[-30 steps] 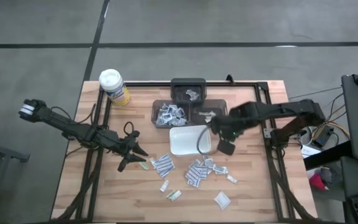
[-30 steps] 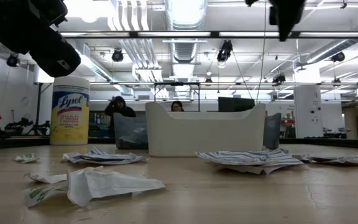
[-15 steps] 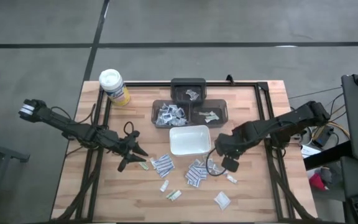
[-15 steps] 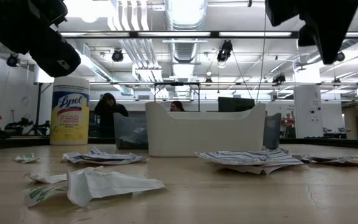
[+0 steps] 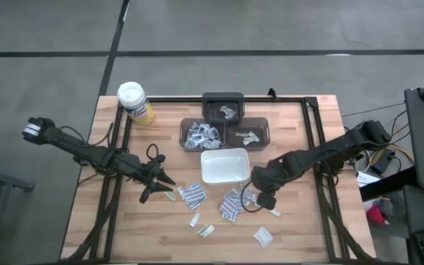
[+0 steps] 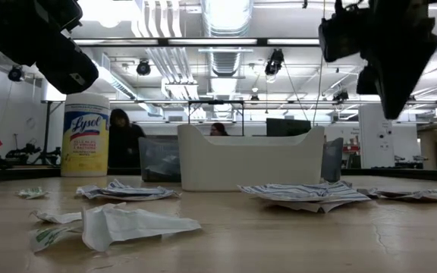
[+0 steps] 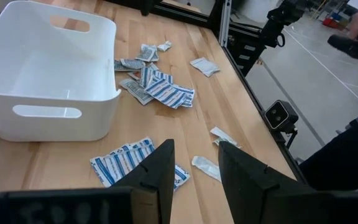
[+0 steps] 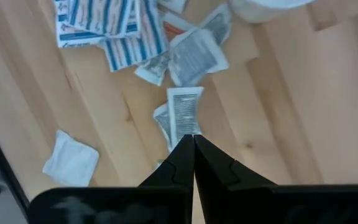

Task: Pick & Place First Aid Supplies
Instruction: Put the ointment pack into the top black bin

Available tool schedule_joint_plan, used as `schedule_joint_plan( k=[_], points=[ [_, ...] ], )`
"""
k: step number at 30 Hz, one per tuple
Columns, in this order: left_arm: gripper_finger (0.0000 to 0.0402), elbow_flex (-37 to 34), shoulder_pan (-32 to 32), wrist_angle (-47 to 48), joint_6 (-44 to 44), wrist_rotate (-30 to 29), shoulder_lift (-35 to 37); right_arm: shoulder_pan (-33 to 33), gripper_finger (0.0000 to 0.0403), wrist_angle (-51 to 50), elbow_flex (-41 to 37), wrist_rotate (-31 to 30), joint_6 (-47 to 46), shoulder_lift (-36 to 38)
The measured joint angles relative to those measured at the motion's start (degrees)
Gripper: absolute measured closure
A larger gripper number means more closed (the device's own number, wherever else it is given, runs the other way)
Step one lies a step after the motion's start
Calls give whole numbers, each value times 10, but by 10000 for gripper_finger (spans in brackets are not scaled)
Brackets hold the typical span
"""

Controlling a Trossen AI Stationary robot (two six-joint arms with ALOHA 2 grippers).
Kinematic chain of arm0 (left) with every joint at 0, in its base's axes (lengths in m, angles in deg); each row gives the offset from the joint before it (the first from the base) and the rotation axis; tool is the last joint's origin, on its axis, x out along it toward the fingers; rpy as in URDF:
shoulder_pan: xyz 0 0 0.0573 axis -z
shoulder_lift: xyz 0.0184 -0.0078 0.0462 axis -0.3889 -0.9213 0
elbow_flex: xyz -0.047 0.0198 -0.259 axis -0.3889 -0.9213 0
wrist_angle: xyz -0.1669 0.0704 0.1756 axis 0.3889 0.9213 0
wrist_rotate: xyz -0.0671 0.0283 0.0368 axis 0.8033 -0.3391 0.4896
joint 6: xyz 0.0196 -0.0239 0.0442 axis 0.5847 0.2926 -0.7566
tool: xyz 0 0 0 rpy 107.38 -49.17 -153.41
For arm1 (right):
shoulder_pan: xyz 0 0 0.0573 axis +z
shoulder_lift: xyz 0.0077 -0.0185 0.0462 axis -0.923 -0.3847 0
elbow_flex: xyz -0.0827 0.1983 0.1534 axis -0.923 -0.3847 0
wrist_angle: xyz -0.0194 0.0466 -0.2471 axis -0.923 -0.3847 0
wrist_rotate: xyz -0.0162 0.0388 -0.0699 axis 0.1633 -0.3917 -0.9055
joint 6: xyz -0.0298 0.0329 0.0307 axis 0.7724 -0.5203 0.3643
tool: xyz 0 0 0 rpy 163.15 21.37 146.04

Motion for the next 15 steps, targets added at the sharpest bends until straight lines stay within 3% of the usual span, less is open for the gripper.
schedule_joint_plan(
  k=[7, 15],
  points=[
    [284, 0, 0, 0, 0, 0, 0, 14, 389, 86, -47, 24, 0, 0],
    [284, 0, 0, 0, -1, 0, 0, 18, 341, 99, -51, 20, 32, 0]
  ],
)
